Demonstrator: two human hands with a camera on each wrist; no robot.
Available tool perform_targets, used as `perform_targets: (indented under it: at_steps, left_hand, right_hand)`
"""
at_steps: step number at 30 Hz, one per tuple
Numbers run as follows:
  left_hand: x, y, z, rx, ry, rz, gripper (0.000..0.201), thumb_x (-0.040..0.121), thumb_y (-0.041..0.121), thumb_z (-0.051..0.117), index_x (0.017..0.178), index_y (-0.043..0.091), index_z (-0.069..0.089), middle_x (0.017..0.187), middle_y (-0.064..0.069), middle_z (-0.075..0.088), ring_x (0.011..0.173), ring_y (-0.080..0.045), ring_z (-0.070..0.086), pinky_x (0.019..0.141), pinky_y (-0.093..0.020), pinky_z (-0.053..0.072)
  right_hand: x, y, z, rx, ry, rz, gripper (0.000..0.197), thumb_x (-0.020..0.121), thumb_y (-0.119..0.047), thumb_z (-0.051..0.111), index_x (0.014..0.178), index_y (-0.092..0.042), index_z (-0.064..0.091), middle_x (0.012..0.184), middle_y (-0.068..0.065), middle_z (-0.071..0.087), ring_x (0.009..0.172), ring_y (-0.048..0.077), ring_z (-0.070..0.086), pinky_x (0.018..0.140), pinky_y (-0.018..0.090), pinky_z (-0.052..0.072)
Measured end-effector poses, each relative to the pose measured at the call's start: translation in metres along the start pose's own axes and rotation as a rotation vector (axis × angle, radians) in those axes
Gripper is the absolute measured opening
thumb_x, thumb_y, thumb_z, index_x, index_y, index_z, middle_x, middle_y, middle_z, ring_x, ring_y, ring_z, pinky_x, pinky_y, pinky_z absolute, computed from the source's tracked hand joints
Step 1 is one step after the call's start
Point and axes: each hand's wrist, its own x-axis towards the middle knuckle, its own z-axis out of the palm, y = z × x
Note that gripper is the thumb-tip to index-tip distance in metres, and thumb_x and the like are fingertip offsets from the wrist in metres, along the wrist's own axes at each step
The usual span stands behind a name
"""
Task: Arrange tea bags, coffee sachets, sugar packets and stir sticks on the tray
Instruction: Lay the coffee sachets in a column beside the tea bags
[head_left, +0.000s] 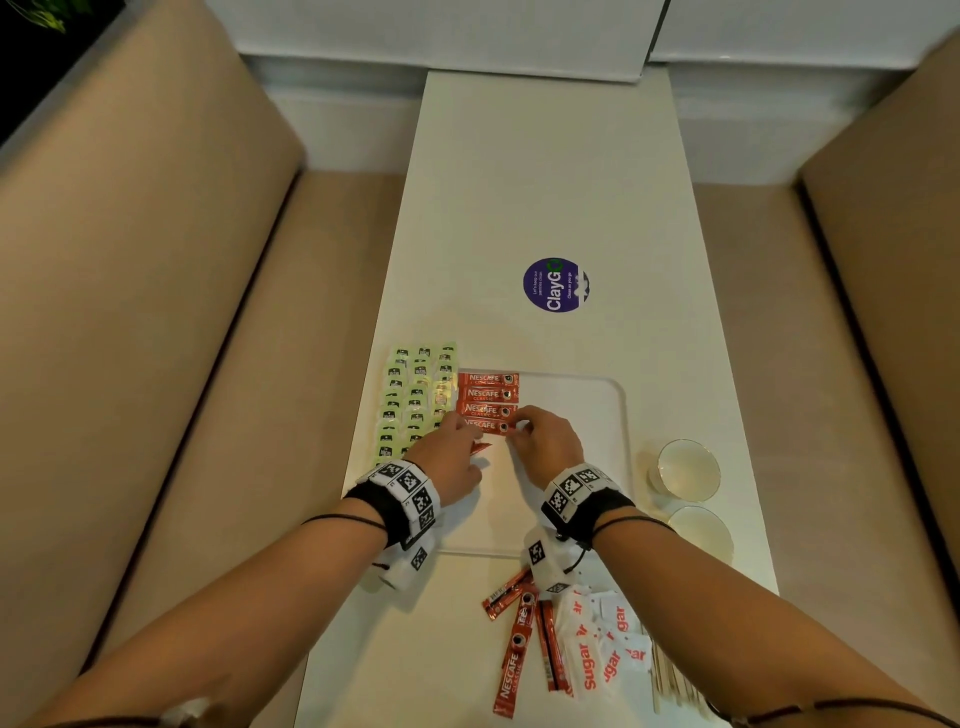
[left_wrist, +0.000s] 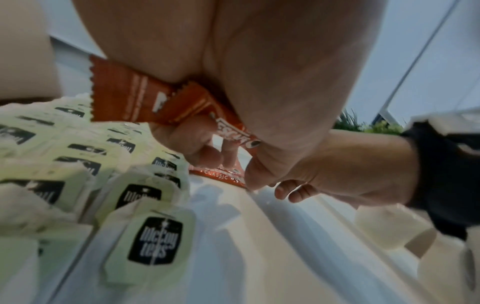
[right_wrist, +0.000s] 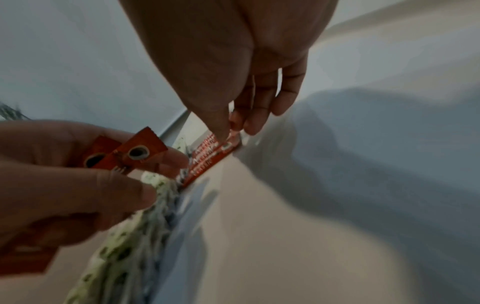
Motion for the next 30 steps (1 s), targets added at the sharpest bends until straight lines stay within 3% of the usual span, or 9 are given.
perform_targets:
  at_steps: [2,5,7,10,14,18,21,25,30]
  left_hand:
    - [-0.006,0.0,-0.003,-0.203,-0.024,-0.041,0.043,0.092,0.022,0.062,0.134,0.019,0.052,0.128,-0.001,0.05,0.106,-0.02,0.059,0.09,-0.031,0.049]
    - [-0.014,0.0,-0.006,-0.535,-0.119,-0.117,0.031,0.097,0.013,0.053,0.127,0.017,0.057,0.111,-0.002,0.064,0.086,-0.013,0.06,0.072,-0.025,0.047]
    - [-0.02,0.001,-0.009,-0.759,-0.171,-0.153,0.03,0.099,0.004,0.046,0.125,0.014,0.057,0.109,-0.006,0.067,0.08,-0.013,0.063,0.068,-0.025,0.049]
    - [-0.031,0.002,-0.013,-1.025,-0.247,-0.142,0.03,0.102,0.001,0.046,0.127,0.014,0.058,0.109,-0.01,0.072,0.088,-0.02,0.07,0.078,-0.031,0.057]
    - [-0.042,0.001,-0.013,-1.045,-0.316,-0.096,0.024,0.104,0.008,0.048,0.122,0.01,0.064,0.111,-0.012,0.075,0.098,-0.03,0.073,0.089,-0.041,0.058]
    - [-0.051,0.001,-0.011,-1.054,-0.318,-0.113,0.024,0.105,0.02,0.052,0.12,0.006,0.062,0.108,-0.012,0.075,0.094,-0.029,0.074,0.075,-0.034,0.06]
    - [-0.056,0.0,-0.012,-0.979,-0.196,-0.136,0.019,0.101,0.026,0.059,0.111,0.011,0.066,0.102,-0.006,0.077,0.084,-0.025,0.073,0.056,-0.028,0.048]
    - [-0.056,-0.005,-0.014,-1.016,0.107,-0.216,0.016,0.098,0.017,0.063,0.106,0.004,0.068,0.098,-0.015,0.075,0.061,-0.016,0.063,0.043,-0.015,0.041]
    - [-0.057,-0.007,-0.014,-0.976,0.135,-0.242,0.015,0.099,0.015,0.061,0.1,0.002,0.068,0.092,-0.011,0.073,0.058,-0.015,0.059,0.041,-0.013,0.039]
  right_hand:
    - [-0.003,0.001,0.001,0.068,-0.015,-0.064,0.015,0.097,-0.023,0.06,0.108,-0.023,0.071,0.088,-0.007,0.069,0.076,0.014,0.064,0.073,0.031,0.053]
    - [-0.011,0.003,0.001,0.144,-0.094,-0.146,0.017,0.097,-0.023,0.061,0.109,-0.024,0.072,0.095,-0.007,0.072,0.081,0.008,0.065,0.078,0.026,0.051]
    - [-0.018,0.001,-0.002,0.156,-0.152,-0.184,0.016,0.099,-0.025,0.061,0.109,-0.026,0.072,0.096,-0.01,0.071,0.082,0.003,0.063,0.078,0.022,0.049]
    - [-0.027,-0.003,-0.009,0.235,-0.211,-0.23,0.017,0.1,-0.031,0.059,0.109,-0.027,0.072,0.092,-0.012,0.071,0.077,0.004,0.064,0.072,0.022,0.051]
    - [-0.036,-0.009,-0.016,0.317,-0.279,-0.243,0.018,0.1,-0.031,0.06,0.113,-0.024,0.07,0.094,-0.008,0.074,0.079,0.007,0.068,0.076,0.023,0.056]
    - [-0.042,-0.013,-0.024,0.293,-0.3,-0.245,0.016,0.101,-0.026,0.059,0.095,-0.02,0.072,0.087,-0.004,0.073,0.075,0.013,0.068,0.071,0.022,0.053]
    - [-0.044,-0.011,-0.031,0.294,-0.218,-0.164,0.019,0.101,-0.03,0.058,0.091,-0.019,0.071,0.084,-0.002,0.071,0.072,0.01,0.066,0.068,0.02,0.048]
    - [-0.05,-0.006,-0.036,0.235,-0.22,-0.091,0.026,0.102,-0.031,0.054,0.09,-0.014,0.069,0.079,-0.003,0.068,0.07,0.007,0.064,0.063,0.02,0.044]
    - [-0.055,0.0,-0.034,0.29,-0.231,-0.052,0.02,0.1,-0.029,0.059,0.09,-0.016,0.072,0.079,-0.002,0.072,0.063,-0.001,0.064,0.06,0.015,0.044]
